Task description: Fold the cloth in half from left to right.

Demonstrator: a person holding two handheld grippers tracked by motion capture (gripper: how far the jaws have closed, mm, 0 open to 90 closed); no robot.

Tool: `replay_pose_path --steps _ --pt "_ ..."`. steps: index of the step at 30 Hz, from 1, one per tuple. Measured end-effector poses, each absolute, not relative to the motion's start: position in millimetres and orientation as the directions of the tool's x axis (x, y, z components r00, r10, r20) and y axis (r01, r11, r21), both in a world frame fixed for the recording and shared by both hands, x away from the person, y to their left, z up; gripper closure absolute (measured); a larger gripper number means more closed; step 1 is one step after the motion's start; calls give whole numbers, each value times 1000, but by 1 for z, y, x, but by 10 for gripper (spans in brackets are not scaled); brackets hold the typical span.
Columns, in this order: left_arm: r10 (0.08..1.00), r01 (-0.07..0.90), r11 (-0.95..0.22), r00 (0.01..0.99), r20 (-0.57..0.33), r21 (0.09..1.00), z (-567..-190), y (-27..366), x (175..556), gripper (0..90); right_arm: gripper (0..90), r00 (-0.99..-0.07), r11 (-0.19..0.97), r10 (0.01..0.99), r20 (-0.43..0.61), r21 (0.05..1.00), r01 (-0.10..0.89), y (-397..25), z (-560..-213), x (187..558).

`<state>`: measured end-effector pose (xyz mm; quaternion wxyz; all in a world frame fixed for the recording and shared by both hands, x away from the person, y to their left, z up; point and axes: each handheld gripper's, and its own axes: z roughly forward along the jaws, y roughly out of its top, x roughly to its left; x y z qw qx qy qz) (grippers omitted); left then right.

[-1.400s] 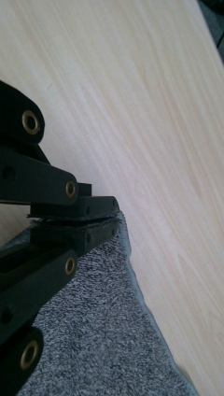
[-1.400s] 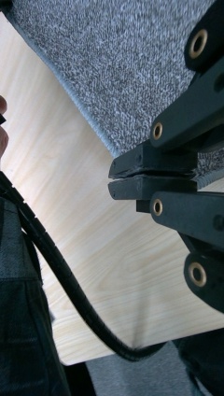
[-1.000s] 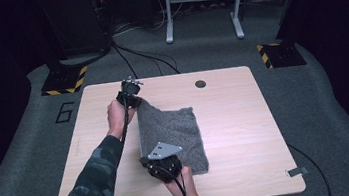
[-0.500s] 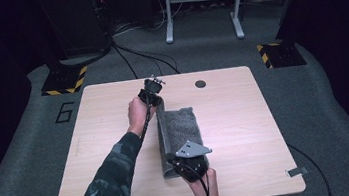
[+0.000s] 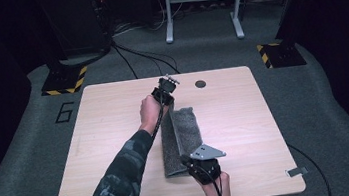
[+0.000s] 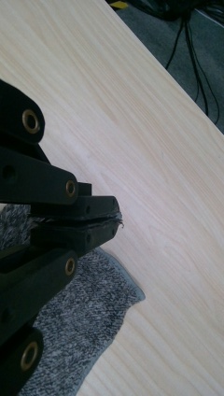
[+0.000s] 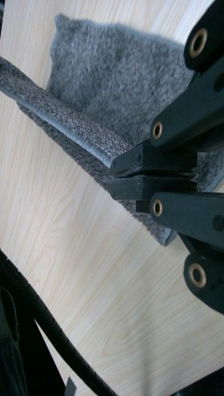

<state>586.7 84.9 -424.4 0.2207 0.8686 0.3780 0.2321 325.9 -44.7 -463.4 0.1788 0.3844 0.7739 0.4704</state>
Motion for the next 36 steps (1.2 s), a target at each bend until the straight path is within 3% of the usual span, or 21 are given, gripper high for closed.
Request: replay_pose_path --steps 19,21,22,24,27,31,36 --pt "738 550 -641 634 232 536 -432 52 590 846 870 -574 219 810 123 844 490 -75 -474 323" --pt "757 576 -621 617 215 533 -434 49 591 574 828 -559 221 820 123 832 508 -78 -477 322" --pt "765 582 -608 610 205 540 -434 50 591 449 756 -544 226 831 115 824 519 -80 -479 323" --pt "783 598 -573 601 159 560 -432 54 591 289 682 -520 230 845 129 789 569 -85 -486 324" --pt "799 597 -533 588 125 600 -426 62 586 222 597 -481 222 868 125 768 601 -93 -493 323" --pt "795 587 -540 592 136 603 -425 76 576 197 463 -441 198 888 127 761 618 -101 -495 323" --pt "793 588 -536 598 120 606 -433 95 561 181 353 -466 236 879 103 754 613 -97 -493 335"
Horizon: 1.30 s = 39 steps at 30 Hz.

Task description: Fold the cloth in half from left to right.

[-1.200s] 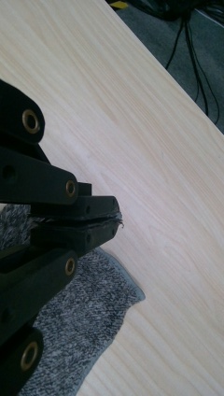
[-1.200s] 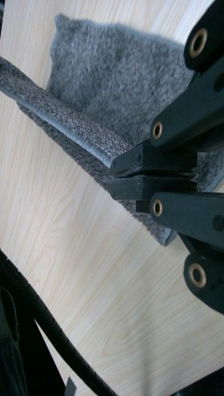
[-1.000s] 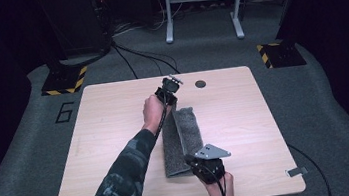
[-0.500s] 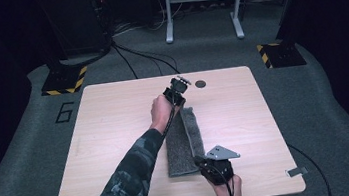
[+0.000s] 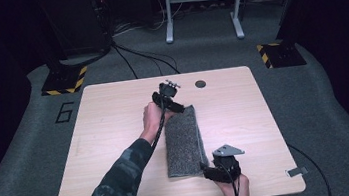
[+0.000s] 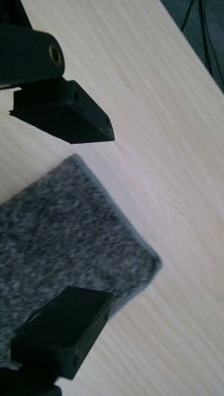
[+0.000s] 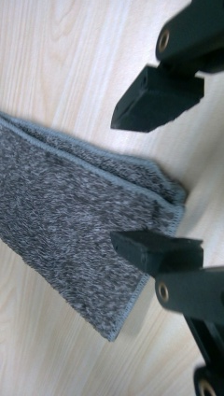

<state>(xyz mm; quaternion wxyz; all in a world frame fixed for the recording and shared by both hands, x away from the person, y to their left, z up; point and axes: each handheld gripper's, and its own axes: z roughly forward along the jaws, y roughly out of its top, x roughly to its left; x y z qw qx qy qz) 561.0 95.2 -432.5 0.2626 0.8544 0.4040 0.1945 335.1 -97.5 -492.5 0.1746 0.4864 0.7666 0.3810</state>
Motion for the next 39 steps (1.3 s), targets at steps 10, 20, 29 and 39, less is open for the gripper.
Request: replay_pose_path --steps 10,20,29,39 --pt "778 599 -536 624 74 595 -463 133 507 154 498 -502 315 863 53 720 618 -93 -499 347" --pt "755 572 -533 655 44 623 -489 154 437 151 578 -524 315 847 93 706 635 -89 -505 348" --pt "727 551 -538 687 19 638 -499 156 391 140 823 -514 319 851 104 675 665 -84 -515 352" --pt "695 513 -604 713 88 610 -510 148 371 130 866 -488 307 871 61 708 636 -91 -499 344"
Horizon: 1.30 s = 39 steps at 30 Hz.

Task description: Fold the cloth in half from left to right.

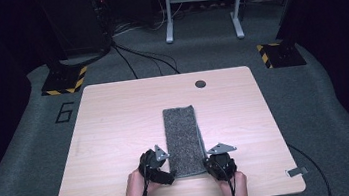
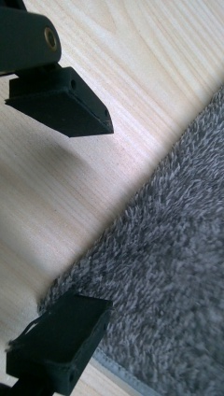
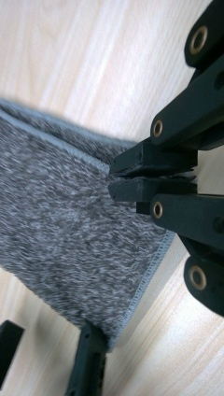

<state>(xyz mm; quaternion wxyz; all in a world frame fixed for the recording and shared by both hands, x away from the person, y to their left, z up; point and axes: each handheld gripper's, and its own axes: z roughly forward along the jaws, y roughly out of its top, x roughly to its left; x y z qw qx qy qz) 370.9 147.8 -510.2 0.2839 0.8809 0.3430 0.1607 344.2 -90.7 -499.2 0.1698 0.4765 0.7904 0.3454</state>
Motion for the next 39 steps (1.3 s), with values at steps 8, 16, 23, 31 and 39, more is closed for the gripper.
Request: replay_pose_path --steps 8,16,23,31,39 --pt "688 502 -622 717 114 601 -511 146 366 132 803 -491 352 871 24 667 657 -91 -512 346" --pt "695 516 -606 713 88 606 -510 155 352 128 486 -533 365 844 58 666 650 -89 -508 336" --pt "738 545 -542 673 52 640 -495 172 364 90 252 -527 284 839 133 719 634 -105 -499 346" --pt "795 576 -465 605 32 672 -482 192 405 79 162 -532 277 836 137 731 623 -107 -486 380" --pt "816 606 -442 578 15 662 -482 196 438 75 113 -547 305 829 119 723 620 -101 -480 424"
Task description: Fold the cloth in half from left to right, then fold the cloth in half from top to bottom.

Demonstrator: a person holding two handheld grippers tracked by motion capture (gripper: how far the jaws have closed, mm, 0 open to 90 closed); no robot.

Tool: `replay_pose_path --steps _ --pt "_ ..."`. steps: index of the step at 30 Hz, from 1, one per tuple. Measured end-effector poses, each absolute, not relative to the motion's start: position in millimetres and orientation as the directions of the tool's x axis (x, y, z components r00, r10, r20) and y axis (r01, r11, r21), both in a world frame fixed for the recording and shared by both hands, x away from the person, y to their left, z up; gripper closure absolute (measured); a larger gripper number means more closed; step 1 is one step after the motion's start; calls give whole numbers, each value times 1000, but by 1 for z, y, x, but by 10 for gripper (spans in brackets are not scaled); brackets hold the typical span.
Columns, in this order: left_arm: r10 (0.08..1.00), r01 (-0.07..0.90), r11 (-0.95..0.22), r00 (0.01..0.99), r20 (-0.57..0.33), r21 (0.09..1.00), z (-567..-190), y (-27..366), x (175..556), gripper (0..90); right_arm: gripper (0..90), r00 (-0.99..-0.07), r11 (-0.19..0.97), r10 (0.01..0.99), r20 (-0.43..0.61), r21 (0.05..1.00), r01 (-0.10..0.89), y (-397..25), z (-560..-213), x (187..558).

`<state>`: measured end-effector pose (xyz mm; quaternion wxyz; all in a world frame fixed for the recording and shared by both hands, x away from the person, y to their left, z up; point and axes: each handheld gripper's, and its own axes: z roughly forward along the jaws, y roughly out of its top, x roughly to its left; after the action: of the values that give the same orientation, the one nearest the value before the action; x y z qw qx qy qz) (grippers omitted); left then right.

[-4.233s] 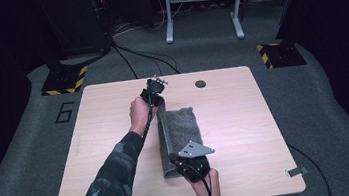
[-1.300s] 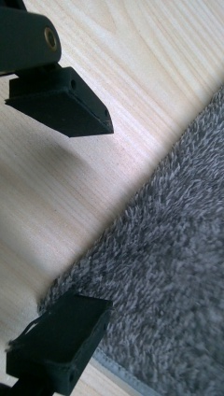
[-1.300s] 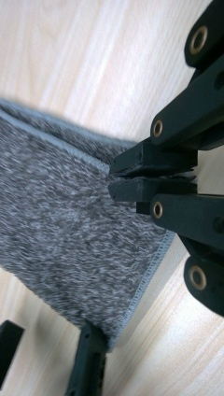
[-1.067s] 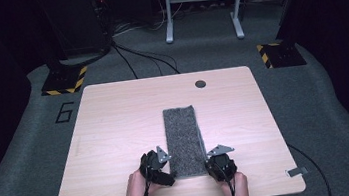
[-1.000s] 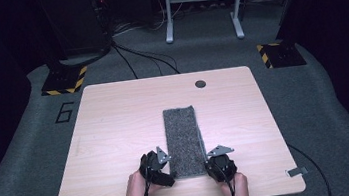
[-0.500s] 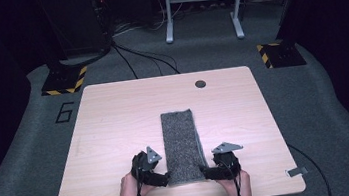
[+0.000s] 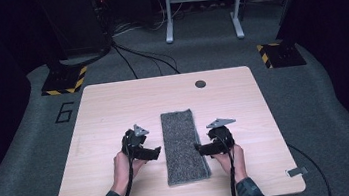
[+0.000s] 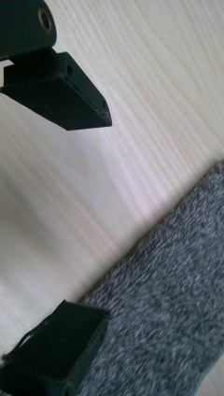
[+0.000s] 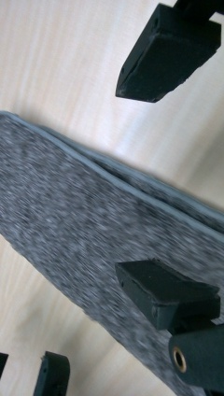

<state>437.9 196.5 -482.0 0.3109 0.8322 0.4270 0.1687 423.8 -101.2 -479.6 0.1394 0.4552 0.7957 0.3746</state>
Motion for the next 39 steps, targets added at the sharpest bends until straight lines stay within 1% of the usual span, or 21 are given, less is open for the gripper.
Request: replay_pose_path --steps 4,9,14,18,19,20,21,22,25,28,31,33,35,37,39 --pt "817 618 -435 576 -1 655 -482 192 454 66 70 -556 320 822 124 708 630 -97 -480 445" --pt "821 631 -431 571 -11 645 -482 184 476 53 46 -554 324 822 136 687 650 -91 -481 466" --pt "825 642 -420 564 -25 641 -480 178 499 56 51 -564 345 816 125 678 649 -86 -481 486" --pt "837 651 -401 546 -31 645 -476 174 515 78 68 -555 333 821 133 678 655 -82 -479 504" --pt "837 653 -397 546 -38 645 -475 174 519 87 81 -554 338 822 133 670 662 -82 -479 509" --pt "839 656 -392 542 -41 645 -476 173 523 100 127 -554 337 821 137 667 664 -81 -479 514" --pt "844 660 -392 535 -35 642 -477 172 526 110 153 -550 331 822 145 665 670 -80 -480 518" --pt "844 665 -392 535 -40 636 -478 171 529 123 144 -545 325 824 152 662 675 -78 -480 523" --pt "848 672 -392 529 -38 629 -482 167 537 148 177 -535 323 832 146 657 682 -73 -481 534" --pt "850 680 -399 526 -29 615 -486 163 544 175 231 -509 317 851 127 649 692 -68 -484 545" --pt "854 685 -392 519 -34 614 -488 161 550 214 307 -480 306 869 124 627 716 -65 -489 555" --pt "848 687 -391 528 -51 613 -489 161 553 258 372 -477 307 871 117 628 715 -64 -491 560" --pt "849 696 -366 522 -85 618 -490 163 556 305 422 -467 313 879 92 626 714 -64 -493 563" --pt "853 696 -372 517 -70 614 -492 162 558 341 461 -470 317 878 93 622 716 -64 -495 566" --pt "856 704 -364 511 -79 610 -494 162 561 375 490 -466 323 882 77 622 713 -63 -496 569"
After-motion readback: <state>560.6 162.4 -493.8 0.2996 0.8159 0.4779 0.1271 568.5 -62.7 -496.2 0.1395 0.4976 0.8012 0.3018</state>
